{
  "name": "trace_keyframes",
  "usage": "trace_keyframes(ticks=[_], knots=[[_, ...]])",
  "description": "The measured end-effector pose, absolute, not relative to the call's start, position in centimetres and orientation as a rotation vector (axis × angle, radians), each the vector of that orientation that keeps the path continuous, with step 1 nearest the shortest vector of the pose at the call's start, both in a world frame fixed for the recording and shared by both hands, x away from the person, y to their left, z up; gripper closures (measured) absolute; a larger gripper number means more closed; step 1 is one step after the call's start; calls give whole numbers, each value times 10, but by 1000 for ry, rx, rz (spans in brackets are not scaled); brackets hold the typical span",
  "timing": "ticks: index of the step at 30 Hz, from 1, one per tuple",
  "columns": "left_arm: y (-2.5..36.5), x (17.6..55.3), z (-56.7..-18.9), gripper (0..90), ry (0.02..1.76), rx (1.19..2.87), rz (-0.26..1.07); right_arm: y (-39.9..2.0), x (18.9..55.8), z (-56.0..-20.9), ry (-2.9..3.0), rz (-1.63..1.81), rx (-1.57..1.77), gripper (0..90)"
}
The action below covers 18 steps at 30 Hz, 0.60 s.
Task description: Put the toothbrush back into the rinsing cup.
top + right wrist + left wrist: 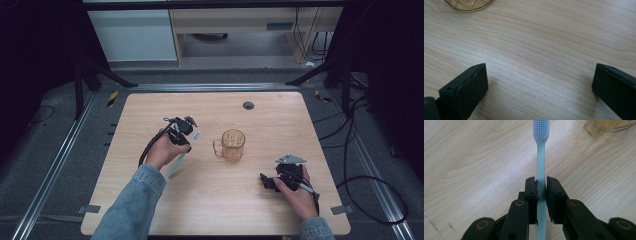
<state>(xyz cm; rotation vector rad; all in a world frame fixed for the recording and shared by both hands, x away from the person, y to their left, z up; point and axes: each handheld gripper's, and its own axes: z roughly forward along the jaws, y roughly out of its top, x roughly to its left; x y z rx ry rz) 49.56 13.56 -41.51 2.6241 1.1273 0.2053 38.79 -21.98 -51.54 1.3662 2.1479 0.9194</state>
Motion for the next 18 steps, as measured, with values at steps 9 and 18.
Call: trace_keyframes(ticks=[9,18], knots=[[130,492,-398,789,1084,2542,243,-220,388,-515,2147,918,1367,7],[132,487,-386,790,1065,2432,295,-219,388,-515,2148,921,1373,7]])
